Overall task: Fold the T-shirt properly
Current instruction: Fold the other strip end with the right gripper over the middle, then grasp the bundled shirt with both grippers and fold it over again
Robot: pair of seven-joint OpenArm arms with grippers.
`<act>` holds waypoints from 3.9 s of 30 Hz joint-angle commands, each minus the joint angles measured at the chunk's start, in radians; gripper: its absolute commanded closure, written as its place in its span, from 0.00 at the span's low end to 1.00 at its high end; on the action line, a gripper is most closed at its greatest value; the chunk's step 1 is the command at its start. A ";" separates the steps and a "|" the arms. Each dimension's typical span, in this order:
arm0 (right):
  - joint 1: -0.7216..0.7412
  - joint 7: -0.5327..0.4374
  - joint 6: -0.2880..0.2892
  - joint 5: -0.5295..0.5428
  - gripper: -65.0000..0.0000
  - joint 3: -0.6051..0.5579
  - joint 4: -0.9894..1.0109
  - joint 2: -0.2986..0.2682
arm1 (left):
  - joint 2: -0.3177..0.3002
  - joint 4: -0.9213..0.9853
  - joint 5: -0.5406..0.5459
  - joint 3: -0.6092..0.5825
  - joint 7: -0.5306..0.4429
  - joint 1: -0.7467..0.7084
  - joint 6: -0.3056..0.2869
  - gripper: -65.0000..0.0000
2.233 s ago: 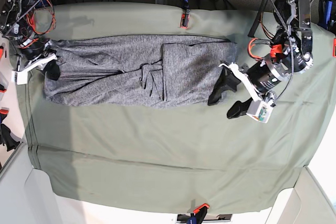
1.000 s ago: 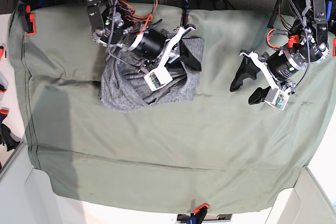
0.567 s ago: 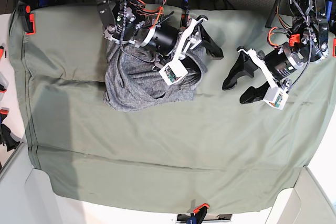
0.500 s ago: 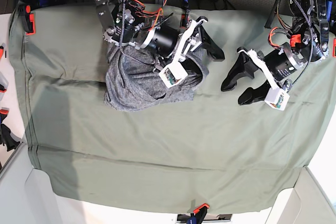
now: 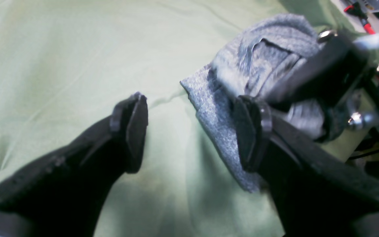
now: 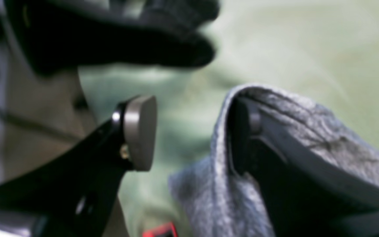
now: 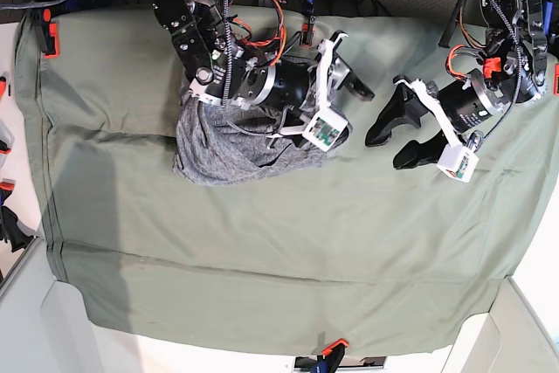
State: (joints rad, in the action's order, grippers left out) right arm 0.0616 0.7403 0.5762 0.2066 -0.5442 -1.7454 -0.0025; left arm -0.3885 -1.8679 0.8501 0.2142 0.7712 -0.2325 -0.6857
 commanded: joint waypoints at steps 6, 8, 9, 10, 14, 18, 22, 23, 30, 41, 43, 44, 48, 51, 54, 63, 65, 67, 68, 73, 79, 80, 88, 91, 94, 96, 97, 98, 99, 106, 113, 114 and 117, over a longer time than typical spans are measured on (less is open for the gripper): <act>0.061 -0.029 -0.028 -0.163 0.48 -0.237 -0.016 -0.078 | -0.048 -0.019 0.026 0.009 -0.018 0.010 -0.012 0.34; 0.060 -0.042 -0.031 -0.234 0.48 -0.283 -0.016 -0.078 | -0.064 -0.019 0.033 0.021 -0.018 0.010 -0.012 0.34; 0.060 -0.051 -0.032 -0.267 0.48 -0.301 -0.016 -0.078 | -0.070 -0.019 0.043 0.032 -0.018 0.011 -0.012 0.34; 0.061 -0.058 -0.032 -0.307 0.48 -0.317 -0.016 -0.078 | -0.075 -0.019 0.060 0.047 -0.017 0.010 -0.012 0.34; 0.087 -0.067 -0.078 -0.410 0.48 -0.362 -0.016 -0.078 | -0.077 -0.019 0.137 0.129 0.016 0.010 -0.012 0.34; 0.143 -0.071 -0.080 -0.409 0.48 -0.401 -0.017 -0.077 | -0.077 -0.019 0.198 0.192 0.073 0.010 -0.012 0.34; 0.192 -0.065 -0.193 -0.415 0.48 -0.416 -0.019 -0.078 | -0.080 -0.019 0.243 0.214 0.101 0.000 -0.012 0.34; 0.199 -0.063 -0.227 -0.427 0.48 -0.407 -0.019 -0.077 | -0.080 -0.019 0.250 0.219 0.103 -0.006 -0.012 0.34; 0.210 -0.071 -0.448 -0.504 0.48 -0.239 -0.019 -0.078 | -0.080 -0.135 0.314 0.090 0.187 -0.124 -0.012 0.69; 0.209 -0.070 -0.366 -0.360 1.00 -0.046 -0.019 -0.081 | -0.010 -0.244 0.072 -0.229 0.039 -0.135 -0.012 0.97; 0.209 -0.069 -0.275 -0.270 1.00 -0.047 -0.019 -0.081 | 0.024 -0.244 0.031 -0.283 0.036 -0.133 -0.012 0.97; 0.209 -0.064 -0.243 -0.240 1.00 -0.047 -0.019 -0.081 | 0.041 -0.244 0.005 -0.305 0.032 -0.133 -0.012 0.97; 0.210 -0.023 -0.142 -0.213 1.00 -0.047 -0.019 -0.086 | 0.078 -0.242 -0.075 -0.357 0.016 -0.133 -0.012 0.98; 0.210 0.020 -0.100 -0.141 1.00 -0.047 -0.020 -0.117 | 0.078 -0.241 -0.074 -0.377 0.013 -0.134 -0.012 0.98; 0.210 0.043 -0.089 -0.045 1.00 -0.047 -0.020 -0.163 | 0.078 -0.238 -0.079 -0.385 -0.002 -0.133 -0.012 0.98; 0.210 0.003 -0.069 0.017 1.00 -0.047 -0.004 -0.213 | 0.092 -0.074 -0.138 -0.385 -0.122 -0.121 -0.012 0.98; 0.210 -0.041 -0.051 0.026 1.00 -0.047 0.024 -0.211 | 0.110 -0.058 -0.137 -0.384 -0.121 -0.116 -0.012 0.98; 0.212 -0.074 -0.043 0.026 1.00 -0.047 0.071 -0.204 | 0.125 -0.058 -0.136 -0.384 -0.121 -0.116 -0.012 0.98; 0.215 -0.090 -0.042 0.026 1.00 -0.047 0.102 -0.196 | 0.128 -0.058 -0.136 -0.384 -0.121 -0.116 -0.012 0.98; 0.243 -0.152 -0.037 0.012 1.00 -0.047 0.256 -0.152 | 0.125 -0.058 -0.137 -0.384 -0.112 -0.114 -0.012 0.98; 0.299 -0.237 -0.038 -0.014 1.00 -0.047 0.340 -0.111 | 0.125 -0.058 -0.137 -0.384 -0.108 -0.085 -0.012 0.98; 0.308 -0.243 -0.037 -0.027 1.00 -0.047 0.346 -0.101 | 0.125 -0.058 -0.137 -0.384 -0.109 -0.085 -0.012 0.98; 0.377 -0.261 -0.060 -0.072 1.00 -0.047 0.352 -0.047 | 0.125 -0.056 -0.169 -0.384 -0.090 -0.078 -0.012 0.98; 0.399 -0.262 -0.114 -0.111 1.00 -0.035 0.352 -0.047 | 0.122 -0.056 -0.201 -0.384 -0.089 -0.079 -0.012 0.98; 0.400 -0.262 -0.132 -0.119 1.00 -0.003 0.351 -0.047 | 0.110 -0.055 -0.202 -0.384 -0.085 -0.081 -0.012 0.98; 0.397 -0.262 -0.132 -0.117 1.00 0.019 0.351 -0.047 | 0.093 -0.055 -0.204 -0.381 -0.087 -0.080 -0.012 0.98; 0.397 -0.262 -0.133 -0.117 1.00 0.034 0.351 -0.047 | 0.083 -0.055 -0.203 -0.377 -0.090 -0.080 -0.012 0.98; 0.396 -0.262 -0.141 -0.117 1.00 0.048 0.351 -0.047 | 0.072 -0.055 -0.198 -0.370 -0.090 -0.080 -0.012 0.98; 0.395 -0.262 -0.158 -0.119 1.00 0.067 0.351 -0.048 | 0.065 -0.055 -0.185 -0.365 -0.088 -0.080 -0.012 0.98; 0.393 -0.206 -0.169 -0.085 1.00 0.244 0.351 -0.053 | 0.038 -0.153 -0.074 -0.361 -0.048 -0.105 -0.012 0.98; 0.389 -0.192 -0.169 -0.045 1.00 0.320 0.351 -0.053 | 0.040 -0.195 -0.128 -0.424 -0.027 -0.112 -0.012 1.00; 0.389 -0.187 -0.169 -0.046 1.00 0.320 0.351 -0.053 | 0.040 -0.195 -0.145 -0.439 -0.032 -0.111 -0.012 1.00; 0.389 -0.182 -0.169 -0.045 1.00 0.320 0.352 -0.053 | 0.040 -0.195 -0.194 -0.484 -0.046 -0.111 -0.012 1.00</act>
State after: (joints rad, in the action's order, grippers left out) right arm 0.4236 0.5838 0.4103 0.1501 -0.2291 -1.3796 -0.0578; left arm -0.3466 -2.0457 0.6380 -0.2726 0.7494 -0.3485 -0.6857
